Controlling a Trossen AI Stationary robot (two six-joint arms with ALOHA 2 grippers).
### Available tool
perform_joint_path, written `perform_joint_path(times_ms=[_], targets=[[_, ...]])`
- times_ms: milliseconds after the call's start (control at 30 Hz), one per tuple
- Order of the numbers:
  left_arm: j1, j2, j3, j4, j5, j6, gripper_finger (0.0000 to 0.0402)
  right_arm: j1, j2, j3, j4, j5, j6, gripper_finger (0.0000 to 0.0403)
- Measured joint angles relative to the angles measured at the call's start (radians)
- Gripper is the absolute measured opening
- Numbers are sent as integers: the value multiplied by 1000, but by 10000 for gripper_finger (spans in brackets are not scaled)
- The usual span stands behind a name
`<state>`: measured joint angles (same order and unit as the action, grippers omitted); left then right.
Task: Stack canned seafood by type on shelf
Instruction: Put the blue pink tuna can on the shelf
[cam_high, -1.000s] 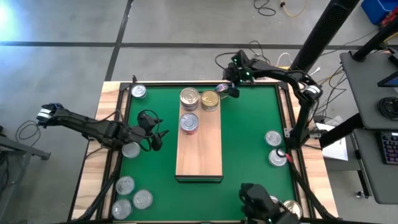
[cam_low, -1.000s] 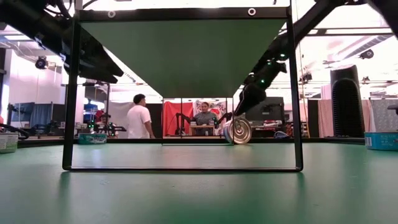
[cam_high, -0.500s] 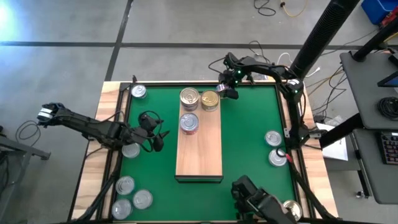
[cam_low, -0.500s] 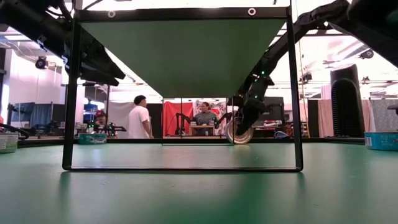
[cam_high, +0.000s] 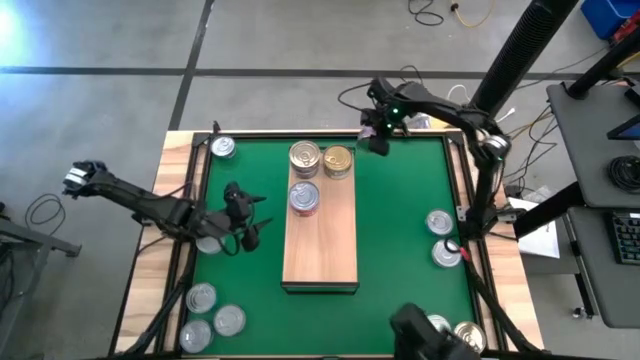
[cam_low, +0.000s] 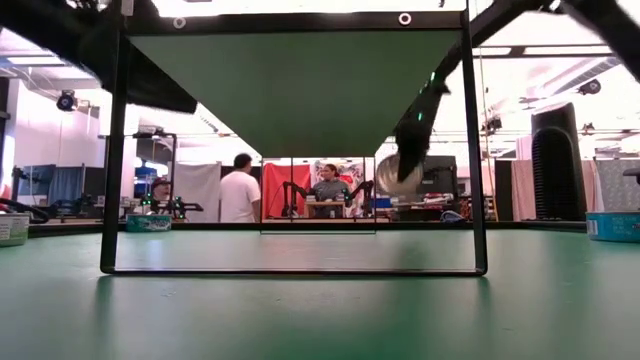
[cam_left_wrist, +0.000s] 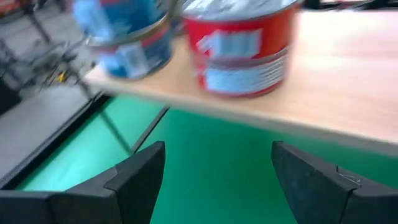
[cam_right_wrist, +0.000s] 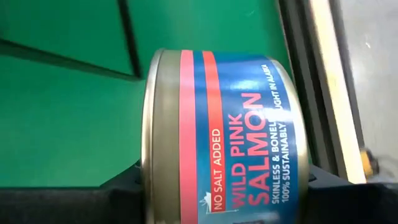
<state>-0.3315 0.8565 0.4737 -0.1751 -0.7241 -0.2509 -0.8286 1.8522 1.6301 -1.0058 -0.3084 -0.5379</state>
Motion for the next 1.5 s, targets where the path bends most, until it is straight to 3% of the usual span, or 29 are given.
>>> perform_joint_path(times_ms=[100,267,400,500,667,767,933,1000,1133,1333,1500], targets=[[-51,-2,27,0,0,44,278,44,-122,-30,-33,38,155,169],[-143,-2,52,-1,-33,80,278,208,-338,-123,-210,211,297,169],[-197,-2,52,-11,-156,82,278,379,-554,-221,-257,195,442,169],[-207,-4,51,-11,-204,93,278,496,-701,-325,-138,113,574,169],[-207,-7,63,-6,-210,111,278,574,-876,-570,276,-17,790,169],[-209,-7,79,4,-210,112,278,560,-898,-724,555,-121,962,169],[-218,-7,94,18,-174,114,278,568,-842,-936,1143,-105,1365,169],[-227,-7,98,26,-128,110,278,586,-805,-976,1267,-88,1503,169],[-255,-7,100,57,-86,110,278,622,-742,-997,1242,-51,1721,169],[-270,-7,98,130,-85,146,278,669,-668,-969,1238,-57,1820,170],[-270,-7,95,131,-69,140,278,668,-658,-941,1170,-66,1749,241]])
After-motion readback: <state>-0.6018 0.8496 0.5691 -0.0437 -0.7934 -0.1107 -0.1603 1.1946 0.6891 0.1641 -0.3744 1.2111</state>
